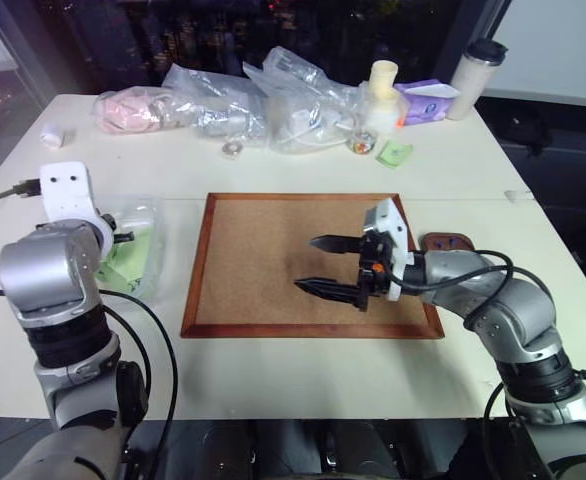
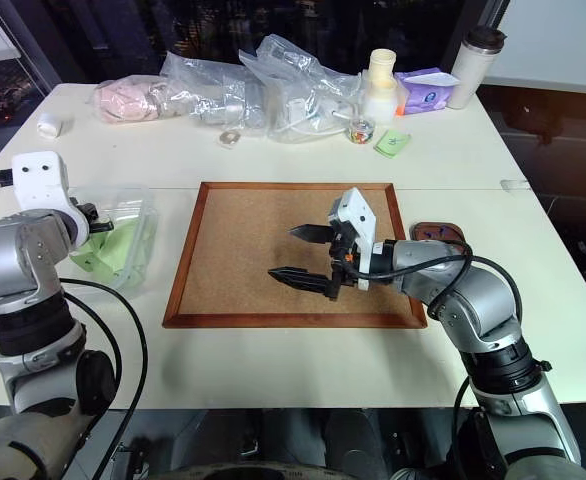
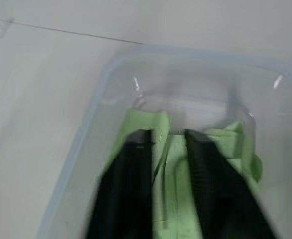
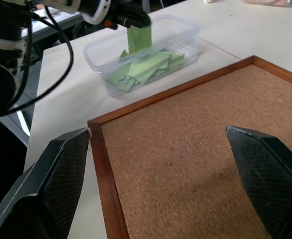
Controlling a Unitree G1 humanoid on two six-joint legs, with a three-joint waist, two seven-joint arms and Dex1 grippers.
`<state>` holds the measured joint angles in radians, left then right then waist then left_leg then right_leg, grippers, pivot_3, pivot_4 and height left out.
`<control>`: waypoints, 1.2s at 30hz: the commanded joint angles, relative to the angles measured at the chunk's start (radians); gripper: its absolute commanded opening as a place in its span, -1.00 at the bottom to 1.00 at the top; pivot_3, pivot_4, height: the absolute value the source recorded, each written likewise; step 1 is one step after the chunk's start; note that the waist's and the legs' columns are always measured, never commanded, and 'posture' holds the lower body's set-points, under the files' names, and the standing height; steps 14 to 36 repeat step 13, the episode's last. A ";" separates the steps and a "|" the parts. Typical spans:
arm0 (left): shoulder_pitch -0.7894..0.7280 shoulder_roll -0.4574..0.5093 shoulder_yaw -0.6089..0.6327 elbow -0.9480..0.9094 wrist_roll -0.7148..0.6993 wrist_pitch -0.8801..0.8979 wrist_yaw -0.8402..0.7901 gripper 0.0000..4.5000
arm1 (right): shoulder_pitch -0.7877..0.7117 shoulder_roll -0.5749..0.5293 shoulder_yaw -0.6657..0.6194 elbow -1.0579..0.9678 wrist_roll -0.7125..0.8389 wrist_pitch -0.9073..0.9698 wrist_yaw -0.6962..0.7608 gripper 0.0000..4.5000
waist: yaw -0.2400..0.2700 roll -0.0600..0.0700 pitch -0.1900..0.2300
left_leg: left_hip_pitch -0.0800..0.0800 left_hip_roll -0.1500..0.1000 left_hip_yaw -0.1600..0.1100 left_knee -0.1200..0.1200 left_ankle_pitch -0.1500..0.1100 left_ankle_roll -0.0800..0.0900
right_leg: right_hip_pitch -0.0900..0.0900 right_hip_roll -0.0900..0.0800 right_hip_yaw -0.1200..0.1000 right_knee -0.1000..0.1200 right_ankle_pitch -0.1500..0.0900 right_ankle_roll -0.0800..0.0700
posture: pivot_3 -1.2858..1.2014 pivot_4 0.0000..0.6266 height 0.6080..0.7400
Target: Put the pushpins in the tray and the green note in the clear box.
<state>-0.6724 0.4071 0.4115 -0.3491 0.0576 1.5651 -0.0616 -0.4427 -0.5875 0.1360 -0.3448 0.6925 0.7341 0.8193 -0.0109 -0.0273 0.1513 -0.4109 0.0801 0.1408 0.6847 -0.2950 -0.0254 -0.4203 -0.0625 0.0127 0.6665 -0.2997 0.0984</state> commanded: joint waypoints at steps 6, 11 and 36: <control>-0.004 0.016 0.056 -0.095 -0.005 0.016 -0.003 0.98 | 0.008 0.006 -0.048 -0.018 0.013 0.001 -0.001 1.00 | -0.001 0.000 0.000 | 0.000 0.000 0.000 0.000 0.000 0.000 | 0.000 0.000 0.000 0.000 0.000 0.000 | 0.03 -0.52 0.91; -0.019 0.055 0.063 -0.140 -0.127 -0.122 -0.145 0.98 | 0.072 -0.012 -0.196 -0.089 0.107 0.080 -0.088 1.00 | 0.003 0.000 0.000 | 0.000 0.000 0.000 0.000 0.000 0.000 | 0.000 -0.001 0.000 0.000 0.000 0.000 | 0.03 -0.52 0.91; -0.027 0.075 0.041 -0.163 -0.254 -0.144 -0.289 0.98 | 0.131 -0.029 -0.289 -0.141 0.167 0.129 -0.141 1.00 | 0.004 0.000 0.000 | 0.000 0.000 0.000 0.000 0.000 0.000 | 0.001 -0.001 0.000 0.000 0.000 0.000 | 0.03 -0.52 0.91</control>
